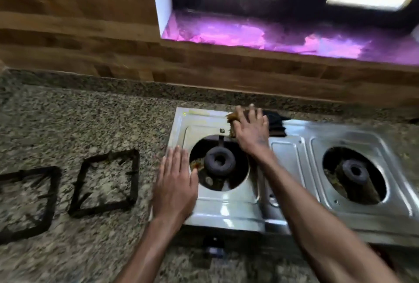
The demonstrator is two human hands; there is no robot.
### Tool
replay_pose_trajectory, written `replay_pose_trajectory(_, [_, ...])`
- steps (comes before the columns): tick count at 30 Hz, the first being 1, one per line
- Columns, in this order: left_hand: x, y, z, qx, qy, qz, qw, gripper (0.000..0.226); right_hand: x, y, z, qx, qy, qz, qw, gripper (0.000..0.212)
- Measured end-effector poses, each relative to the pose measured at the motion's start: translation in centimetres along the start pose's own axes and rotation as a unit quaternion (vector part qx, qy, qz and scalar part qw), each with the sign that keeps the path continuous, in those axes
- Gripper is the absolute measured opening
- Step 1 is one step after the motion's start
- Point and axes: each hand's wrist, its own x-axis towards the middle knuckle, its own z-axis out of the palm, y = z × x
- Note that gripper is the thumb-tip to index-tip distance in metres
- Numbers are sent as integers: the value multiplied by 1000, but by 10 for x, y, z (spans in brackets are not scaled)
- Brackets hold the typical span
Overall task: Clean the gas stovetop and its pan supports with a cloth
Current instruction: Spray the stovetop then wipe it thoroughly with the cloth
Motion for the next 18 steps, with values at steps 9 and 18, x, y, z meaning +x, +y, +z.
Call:
replay_pose_trajectory(9, [-1, 3, -4, -11, -10, 2, 1000, 64, 18, -44, 1, -6, -38, -77, 996, 55])
replay_pose_trajectory(18, [-2, 3, -4, -26, -6, 3, 1000, 63, 19, -14, -9, 19, -36, 117, 992, 59])
